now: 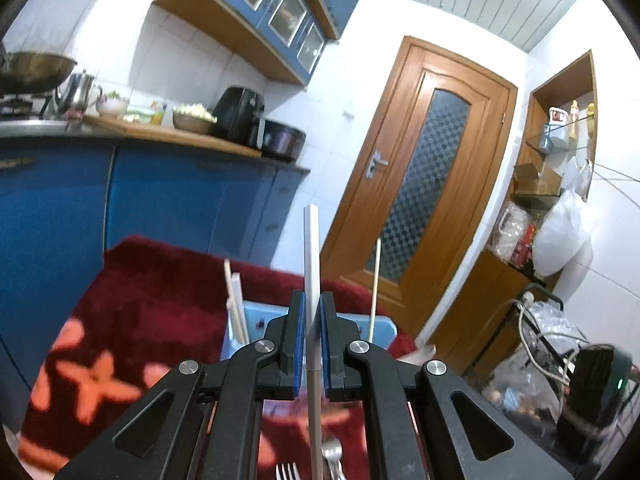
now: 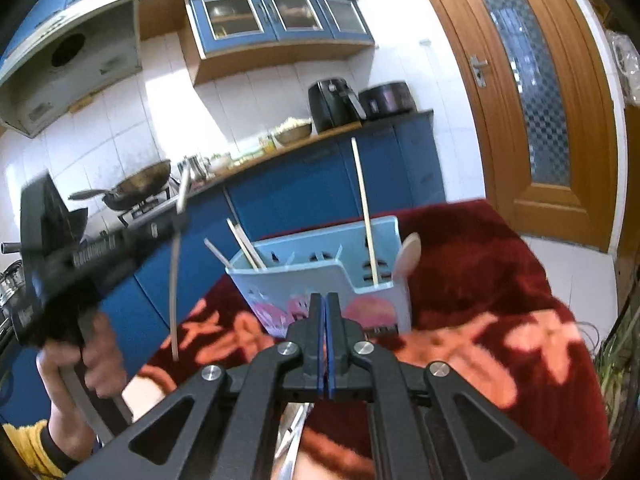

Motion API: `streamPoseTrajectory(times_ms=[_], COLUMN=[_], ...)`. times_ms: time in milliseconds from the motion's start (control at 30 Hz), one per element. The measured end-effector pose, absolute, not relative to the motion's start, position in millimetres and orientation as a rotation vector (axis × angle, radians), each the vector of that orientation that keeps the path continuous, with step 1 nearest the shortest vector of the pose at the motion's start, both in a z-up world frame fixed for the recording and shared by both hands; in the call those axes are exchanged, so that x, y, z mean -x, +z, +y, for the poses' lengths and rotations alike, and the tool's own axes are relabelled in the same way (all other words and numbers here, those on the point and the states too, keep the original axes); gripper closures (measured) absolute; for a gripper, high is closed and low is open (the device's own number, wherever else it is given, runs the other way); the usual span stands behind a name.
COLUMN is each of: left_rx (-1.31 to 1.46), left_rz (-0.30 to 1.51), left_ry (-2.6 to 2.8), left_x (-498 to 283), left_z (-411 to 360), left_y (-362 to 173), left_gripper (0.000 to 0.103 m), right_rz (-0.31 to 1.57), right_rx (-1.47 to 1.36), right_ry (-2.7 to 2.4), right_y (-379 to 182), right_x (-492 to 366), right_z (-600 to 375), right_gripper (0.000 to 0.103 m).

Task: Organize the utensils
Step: 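Carry the white knife over the holder and open the left tool while the right tool carries the fork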

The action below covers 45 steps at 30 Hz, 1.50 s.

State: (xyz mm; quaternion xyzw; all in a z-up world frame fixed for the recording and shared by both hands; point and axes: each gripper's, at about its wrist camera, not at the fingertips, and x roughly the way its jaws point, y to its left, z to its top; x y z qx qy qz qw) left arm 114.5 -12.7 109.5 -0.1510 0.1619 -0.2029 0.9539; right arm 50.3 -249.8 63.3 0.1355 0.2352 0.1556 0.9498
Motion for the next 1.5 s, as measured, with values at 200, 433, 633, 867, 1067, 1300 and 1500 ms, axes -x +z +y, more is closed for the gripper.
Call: streamPoseTrajectory(times_ms=[200, 433, 633, 867, 1067, 1300, 1500], left_rx=[0.276, 0.228, 0.217, 0.171, 0.145, 0.127, 0.122], left_rz=[0.221, 0.12, 0.106, 0.125, 0.177, 0.237, 0.294], left_ry=[-0.363, -0.252, -0.179, -0.155, -0.178, -0.202, -0.184], left_x=[-135, -165, -186, -189, -179, -161, -145], left_z=[-23, -33, -36, -39, -36, -27, -13], left_y=[123, 127, 112, 95, 90, 90, 89], left_gripper=[0.096, 0.096, 0.096, 0.096, 0.082, 0.075, 0.073], right_rz=[0.526, 0.554, 0.58, 0.603, 0.635, 0.715, 0.787], right_rx=[-0.265, -0.27, -0.266, -0.26, -0.25, -0.244, -0.243], right_ry=[0.327, 0.328, 0.327, 0.341, 0.366, 0.42, 0.432], right_y=[49, 40, 31, 27, 25, 16, 5], right_x=[-52, -54, -55, -58, -63, -80, -96], right_z=[-247, -250, -251, -250, -241, -225, -214], right_gripper=[0.1, 0.1, 0.1, 0.094, 0.083, 0.08, 0.078])
